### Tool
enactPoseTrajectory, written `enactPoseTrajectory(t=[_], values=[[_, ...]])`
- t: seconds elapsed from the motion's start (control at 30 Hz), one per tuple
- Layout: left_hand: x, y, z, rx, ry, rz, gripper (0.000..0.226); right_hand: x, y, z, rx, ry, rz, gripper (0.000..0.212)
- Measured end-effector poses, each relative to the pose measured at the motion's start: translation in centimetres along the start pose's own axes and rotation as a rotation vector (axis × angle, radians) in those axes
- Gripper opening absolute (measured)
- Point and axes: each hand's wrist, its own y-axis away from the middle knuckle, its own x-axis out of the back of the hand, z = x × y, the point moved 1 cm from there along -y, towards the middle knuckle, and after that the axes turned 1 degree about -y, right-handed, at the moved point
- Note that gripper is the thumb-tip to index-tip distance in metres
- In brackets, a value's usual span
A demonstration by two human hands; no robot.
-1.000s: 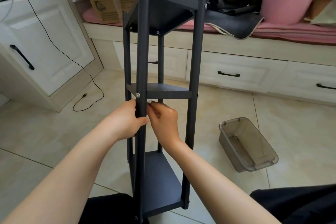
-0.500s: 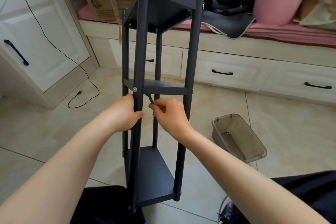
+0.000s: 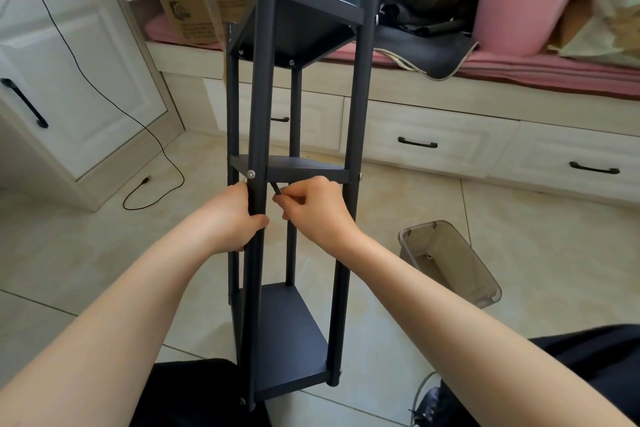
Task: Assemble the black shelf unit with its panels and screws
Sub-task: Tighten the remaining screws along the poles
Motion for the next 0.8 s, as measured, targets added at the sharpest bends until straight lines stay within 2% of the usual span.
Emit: enactPoseTrajectory(t=[0.13,0.3,0.67,0.8], values=[[0.1,0.0,-0.2,0.015,0.027,-0.008,0.027,-0.6,0.3,0.6,0.054,-0.008,0.047,0.019],[0.1,0.0,-0.4,0.019,0.025,-0.007,0.028,-2.3,0.5,1.5,0.193,0.051,0.186,0.020],[0.5,-0.6,-1.3,0.012,0.025,-0.008,0.025,-6.2,-0.5,2.7,0.276,-0.029,0.424,0.013],[0.7,-0.8,-1.6,0.015,0.030,-0.016,0.026,-7.1,-1.1,2.8,0.309,-0.057,0.457,0.012]])
